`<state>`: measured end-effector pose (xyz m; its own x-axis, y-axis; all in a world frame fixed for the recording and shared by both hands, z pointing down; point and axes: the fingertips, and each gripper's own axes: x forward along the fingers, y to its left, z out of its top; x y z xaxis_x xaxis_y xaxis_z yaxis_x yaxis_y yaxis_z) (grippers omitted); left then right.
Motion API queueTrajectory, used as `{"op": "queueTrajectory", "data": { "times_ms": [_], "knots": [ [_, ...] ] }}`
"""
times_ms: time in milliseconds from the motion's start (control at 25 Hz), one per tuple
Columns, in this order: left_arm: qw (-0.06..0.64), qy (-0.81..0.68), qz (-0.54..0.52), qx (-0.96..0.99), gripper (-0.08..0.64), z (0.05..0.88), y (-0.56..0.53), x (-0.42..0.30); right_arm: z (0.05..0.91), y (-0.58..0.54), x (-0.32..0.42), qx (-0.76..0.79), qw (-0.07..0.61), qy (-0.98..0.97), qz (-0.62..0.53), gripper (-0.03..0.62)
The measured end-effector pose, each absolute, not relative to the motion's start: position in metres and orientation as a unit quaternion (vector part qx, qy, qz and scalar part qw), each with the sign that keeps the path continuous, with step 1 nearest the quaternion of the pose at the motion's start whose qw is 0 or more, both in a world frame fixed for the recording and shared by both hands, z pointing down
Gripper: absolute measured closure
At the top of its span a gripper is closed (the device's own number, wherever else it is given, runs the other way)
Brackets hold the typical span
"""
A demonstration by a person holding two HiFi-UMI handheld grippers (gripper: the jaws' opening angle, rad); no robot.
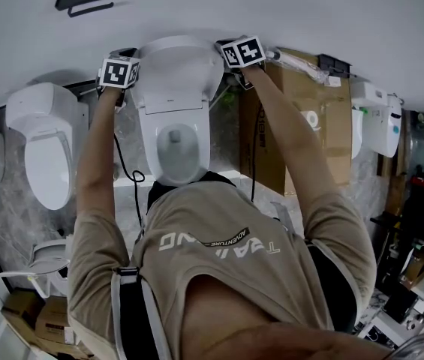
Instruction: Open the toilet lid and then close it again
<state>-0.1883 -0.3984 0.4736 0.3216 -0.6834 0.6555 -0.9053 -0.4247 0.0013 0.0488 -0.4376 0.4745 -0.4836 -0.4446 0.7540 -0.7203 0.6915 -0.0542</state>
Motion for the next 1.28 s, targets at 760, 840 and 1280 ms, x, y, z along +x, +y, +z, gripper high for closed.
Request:
{"op": "queueTrajectory", "data": {
  "times_ms": [760,840,1280],
  "knots": [
    [0.204,-0.509,0.307,0.778,0.557,0.478,-0.415,-0.192,0.481,-0.455,0.051,0.371,0.396,-0.822,0.172,0.578],
    [0.202,-0.508,0.312,0.777,0.557,0.478,-0.415,-0.192,0.482,-0.455,0.051,0.367,0.425,-0.814,0.149,0.578],
    [0.187,-0.507,0.292,0.789,0.555,0.441,-0.415,-0.188,0.439,-0.445,0.030,0.355,0.390,-0.839,0.137,0.578]
  ]
}}
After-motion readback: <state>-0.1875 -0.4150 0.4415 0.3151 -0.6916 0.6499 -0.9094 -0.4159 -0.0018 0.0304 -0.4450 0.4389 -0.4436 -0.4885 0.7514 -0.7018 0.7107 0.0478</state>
